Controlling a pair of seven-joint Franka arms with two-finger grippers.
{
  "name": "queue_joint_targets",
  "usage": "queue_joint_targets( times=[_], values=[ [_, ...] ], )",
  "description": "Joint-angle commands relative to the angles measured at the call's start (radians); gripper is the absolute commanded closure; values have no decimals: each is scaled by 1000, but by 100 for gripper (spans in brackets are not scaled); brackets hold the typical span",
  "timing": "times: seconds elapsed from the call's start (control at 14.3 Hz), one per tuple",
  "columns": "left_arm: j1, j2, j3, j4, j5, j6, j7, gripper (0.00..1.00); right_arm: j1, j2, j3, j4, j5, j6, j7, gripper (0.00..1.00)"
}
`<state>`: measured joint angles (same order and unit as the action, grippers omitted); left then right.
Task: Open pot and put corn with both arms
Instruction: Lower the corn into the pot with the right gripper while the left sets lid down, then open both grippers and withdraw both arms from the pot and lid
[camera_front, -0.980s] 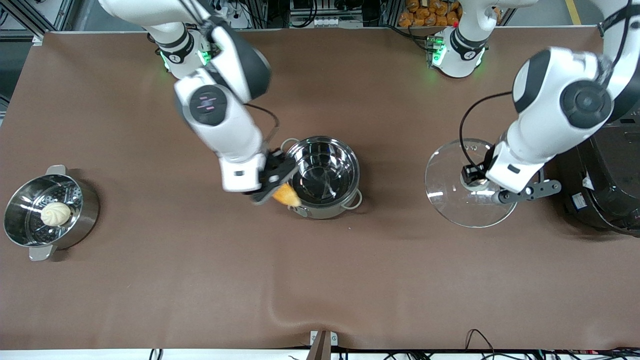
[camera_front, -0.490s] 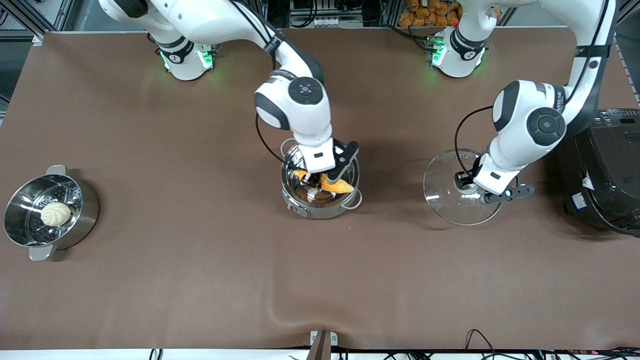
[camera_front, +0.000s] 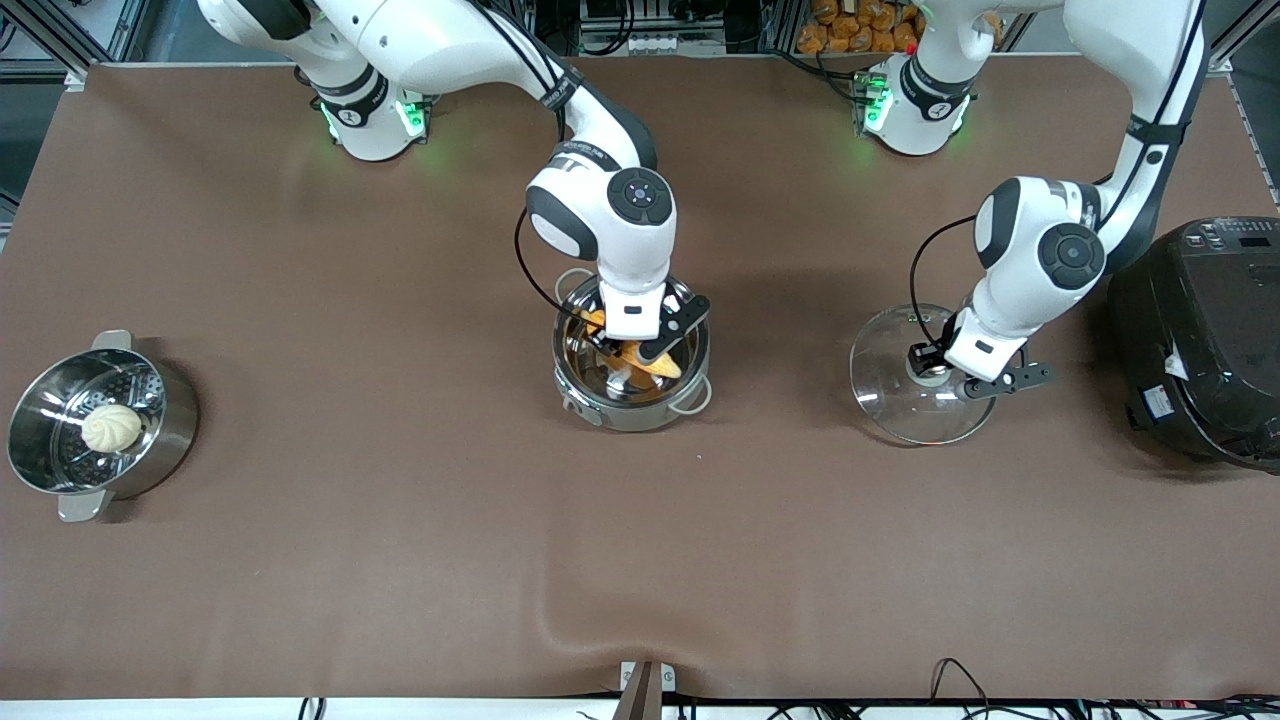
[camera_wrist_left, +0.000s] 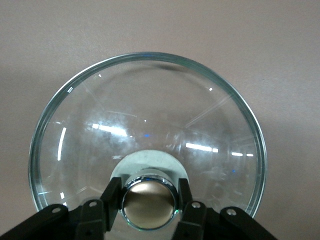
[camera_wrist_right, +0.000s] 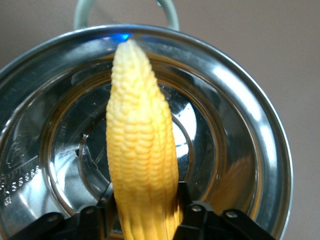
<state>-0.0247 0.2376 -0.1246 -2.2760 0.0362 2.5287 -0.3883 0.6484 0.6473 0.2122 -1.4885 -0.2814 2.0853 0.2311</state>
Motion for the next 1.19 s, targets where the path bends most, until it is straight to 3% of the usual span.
queue_joint_targets(
  times=[0.0, 0.07, 0.14, 0.21, 0.42, 0.56, 0.7, 0.84, 0.98, 1.12],
  values=[
    [14, 41, -15, 7, 24, 56, 5, 100, -15, -67, 3, -16, -10, -45, 63, 0],
    [15, 49, -13, 13, 24, 61, 5, 80, -25, -89, 1, -15, 4, -63, 63, 0],
    [16, 54, -13, 16, 24, 61, 5, 45, -54, -112, 1, -13, 43, -76, 63, 0],
    [16, 52, -13, 23, 24, 61, 5, 0, -96, -141, -1, -13, 89, -77, 54, 0],
    [14, -33, -15, 52, 24, 41, -1, 0, -244, -221, 3, -13, 136, -137, 42, 0],
    [15, -140, -15, 110, 24, -78, 0, 0, -350, -264, 4, -18, 140, -216, 18, 0],
    [14, -184, -15, 272, 25, -306, 6, 0, -442, -310, 4, -22, 148, -307, -135, 0],
    [14, -173, -15, 480, 24, -544, 38, 0, -540, -362, -5, -24, 246, -390, -240, 0],
    [14, -182, -15, 597, 24, -654, 45, 0, -633, -418, -8, -26, 298, -470, -256, 0],
    [11, -190, -20, 682, 25, -758, 43, 0, -677, -475, -66, -26, 298, -513, -253, 0]
  ],
)
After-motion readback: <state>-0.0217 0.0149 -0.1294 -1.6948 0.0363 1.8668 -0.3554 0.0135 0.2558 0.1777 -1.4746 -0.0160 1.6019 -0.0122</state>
